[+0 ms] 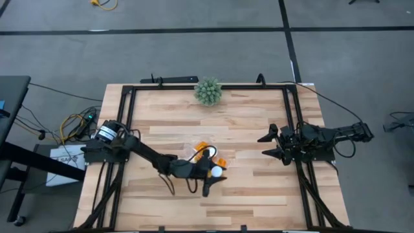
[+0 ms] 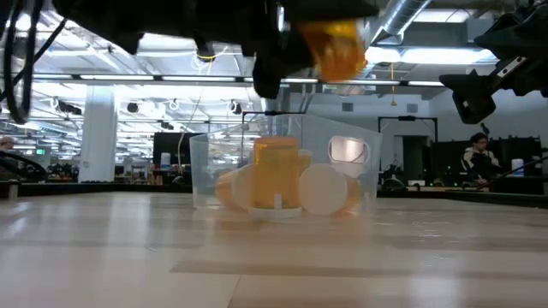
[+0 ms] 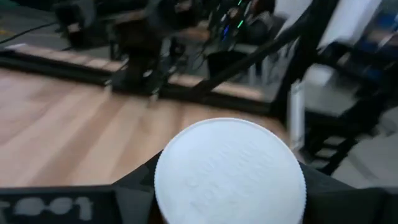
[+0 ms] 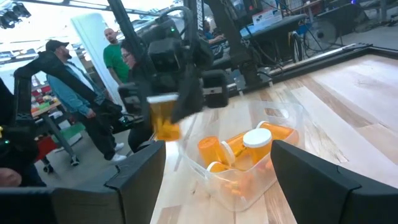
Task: Pick and place pill bottles into a basket
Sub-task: Put the orange pill bottle into the transparent bin
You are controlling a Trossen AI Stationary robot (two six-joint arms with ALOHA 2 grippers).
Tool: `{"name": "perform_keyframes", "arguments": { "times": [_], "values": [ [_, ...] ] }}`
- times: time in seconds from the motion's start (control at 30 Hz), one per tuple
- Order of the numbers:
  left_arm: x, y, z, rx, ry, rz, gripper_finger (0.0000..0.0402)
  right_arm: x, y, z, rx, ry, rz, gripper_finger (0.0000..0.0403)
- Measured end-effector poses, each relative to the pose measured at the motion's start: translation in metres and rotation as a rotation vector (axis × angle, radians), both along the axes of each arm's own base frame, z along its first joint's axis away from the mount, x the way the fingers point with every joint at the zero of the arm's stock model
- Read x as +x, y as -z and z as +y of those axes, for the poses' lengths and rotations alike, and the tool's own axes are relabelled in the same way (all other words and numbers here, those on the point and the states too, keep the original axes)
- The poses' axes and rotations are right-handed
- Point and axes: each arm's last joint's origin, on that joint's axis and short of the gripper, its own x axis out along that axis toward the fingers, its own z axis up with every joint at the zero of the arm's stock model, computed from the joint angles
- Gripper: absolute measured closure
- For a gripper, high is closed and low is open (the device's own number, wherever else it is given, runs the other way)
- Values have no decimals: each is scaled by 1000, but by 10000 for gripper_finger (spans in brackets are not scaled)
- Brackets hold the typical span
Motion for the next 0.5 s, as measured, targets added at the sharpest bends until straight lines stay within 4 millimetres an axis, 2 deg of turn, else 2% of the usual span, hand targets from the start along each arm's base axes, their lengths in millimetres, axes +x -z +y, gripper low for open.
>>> {"name": "perform_keyframes", "arguments": {
  "times": [0.23, 0.5],
  "values": [
    [5, 15, 22, 78, -64, 164, 237, 0, 0, 0, 0, 0, -1, 117],
    [9, 19, 38, 129, -132, 199, 243, 0, 0, 0, 0, 0, -1, 117]
  ]
}}
